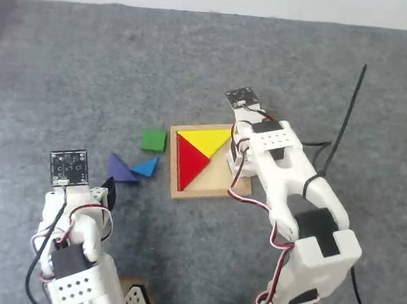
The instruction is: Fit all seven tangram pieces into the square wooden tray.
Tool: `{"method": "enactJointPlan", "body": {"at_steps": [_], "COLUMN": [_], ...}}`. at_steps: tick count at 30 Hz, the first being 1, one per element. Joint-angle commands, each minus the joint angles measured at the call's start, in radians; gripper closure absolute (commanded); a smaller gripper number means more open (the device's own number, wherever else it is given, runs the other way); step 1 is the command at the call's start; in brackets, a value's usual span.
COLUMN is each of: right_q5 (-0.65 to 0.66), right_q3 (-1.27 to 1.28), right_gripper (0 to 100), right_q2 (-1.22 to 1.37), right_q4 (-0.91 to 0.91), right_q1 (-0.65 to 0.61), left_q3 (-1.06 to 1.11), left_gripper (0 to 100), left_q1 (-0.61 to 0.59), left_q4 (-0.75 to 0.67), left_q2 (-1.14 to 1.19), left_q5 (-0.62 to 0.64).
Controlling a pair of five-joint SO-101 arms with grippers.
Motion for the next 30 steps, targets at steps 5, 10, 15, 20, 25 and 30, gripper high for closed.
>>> {"method": "enactJointPlan", "body": {"at_steps": [5, 10, 15, 20, 25, 30], "right_q5": [0.015, -0.011, -0.003, -0.012, -0.026, -0.068], "right_q3": [-0.032, -0.044, -0.049, -0.054, -0.186, -0.456], "right_gripper": [86.9, 86.8, 86.8, 86.8, 86.8, 86.9], "right_q2": [-0.097, -0.251, -0.334, -0.285, -0.09, 0.154], "right_q4": [-0.002, 0.002, 0.048, -0.021, -0.111, -0.105], "right_q1": [-0.005, -0.062, -0.088, 0.018, 0.108, 0.156], "left_q3": [-0.022, -0.022, -0.022, -0.022, -0.022, -0.022], "left_gripper": [73, 73, 73, 73, 73, 73], "left_q1": [0.005, 0.005, 0.005, 0.005, 0.005, 0.005], "left_q4": [0.003, 0.003, 0.003, 0.003, 0.003, 0.003], "left_q2": [-0.017, -0.017, -0.017, -0.017, -0.017, -0.017], "left_q5": [0.008, 0.008, 0.008, 0.008, 0.008, 0.008]}}
